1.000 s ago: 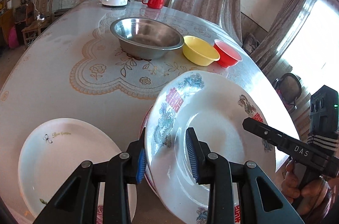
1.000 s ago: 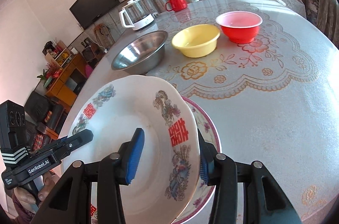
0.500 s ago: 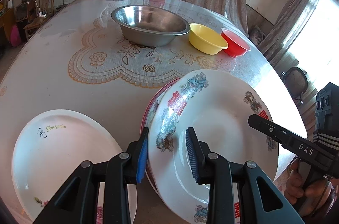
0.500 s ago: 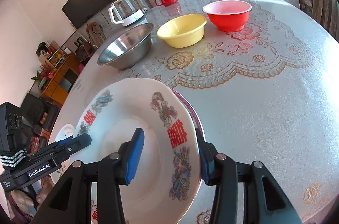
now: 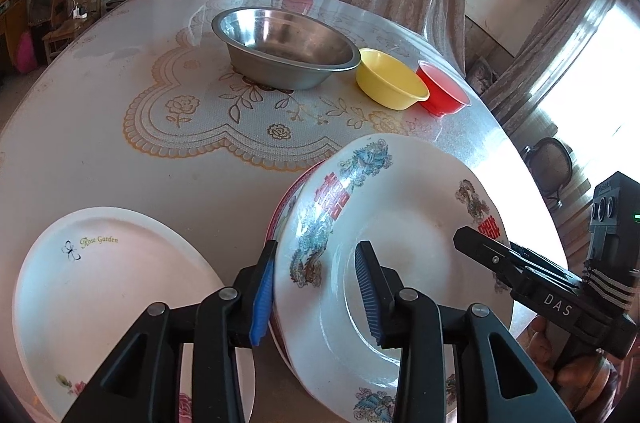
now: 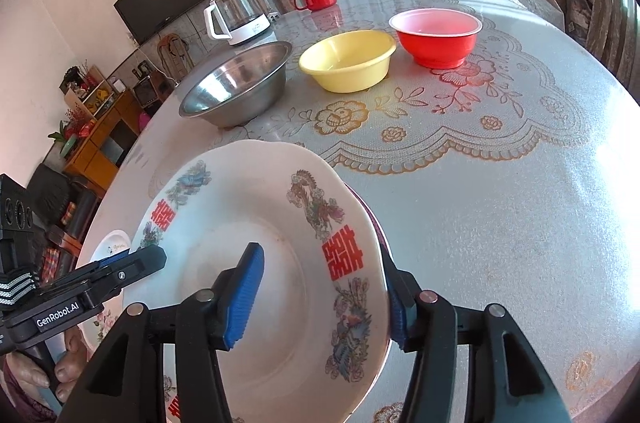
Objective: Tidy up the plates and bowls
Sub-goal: 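Carry the double-happiness plate with both tools and lower it onto the floral plate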
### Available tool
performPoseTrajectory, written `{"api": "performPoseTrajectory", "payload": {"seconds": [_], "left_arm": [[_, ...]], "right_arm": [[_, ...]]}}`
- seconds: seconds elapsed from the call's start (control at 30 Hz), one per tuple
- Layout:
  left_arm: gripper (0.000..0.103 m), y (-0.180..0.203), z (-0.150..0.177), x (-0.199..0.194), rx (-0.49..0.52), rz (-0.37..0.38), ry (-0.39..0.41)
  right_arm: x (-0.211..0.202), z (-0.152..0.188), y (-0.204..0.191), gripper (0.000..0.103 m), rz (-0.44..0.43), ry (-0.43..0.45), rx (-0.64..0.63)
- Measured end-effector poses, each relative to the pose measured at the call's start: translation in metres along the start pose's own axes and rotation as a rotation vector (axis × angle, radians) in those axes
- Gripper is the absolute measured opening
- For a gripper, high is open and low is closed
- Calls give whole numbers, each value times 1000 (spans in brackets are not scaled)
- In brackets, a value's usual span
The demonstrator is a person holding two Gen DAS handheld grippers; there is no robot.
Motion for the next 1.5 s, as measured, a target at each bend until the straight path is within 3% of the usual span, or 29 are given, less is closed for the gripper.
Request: {"api": "performPoseTrajectory", "payload": {"seconds": [0.23,0.4,0.57,0.87,1.07,1.23,1.5], "left_arm": [[41,0,0,0,-18,23,-13],[41,-1,1,2,-33,33,-22],[41,-2,-1,4,-53,38,-37],[41,-1,-3,6,-55,50,-49],[41,-1,-6,4,-44,43,-35],[41,-3,-6,-3,-37,45,-16],[42,-1,0,-6,-10,24,-4]], "right_arm": [[0,0,1,56,12,18,7],[-4,-3,14,57,-127,55,161],[-8,-3,9,57,-91,102,145],[-14,-11,25,58,-152,163,274],[-10,-12,24,58,-96,178,224],[-6,-11,10,58,32,156,71],[-6,-7,2,58,84,152,1]]}}
Point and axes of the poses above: each gripper's, at about its wrist camera, not at the fingertips, and x roughly the way its jaws point, y to its right, z to its underside, the point moved 7 cm from there along x, roughly the way its jaws point, and after that the axes turned 6 degrees about -x, right-handed, at the moved point
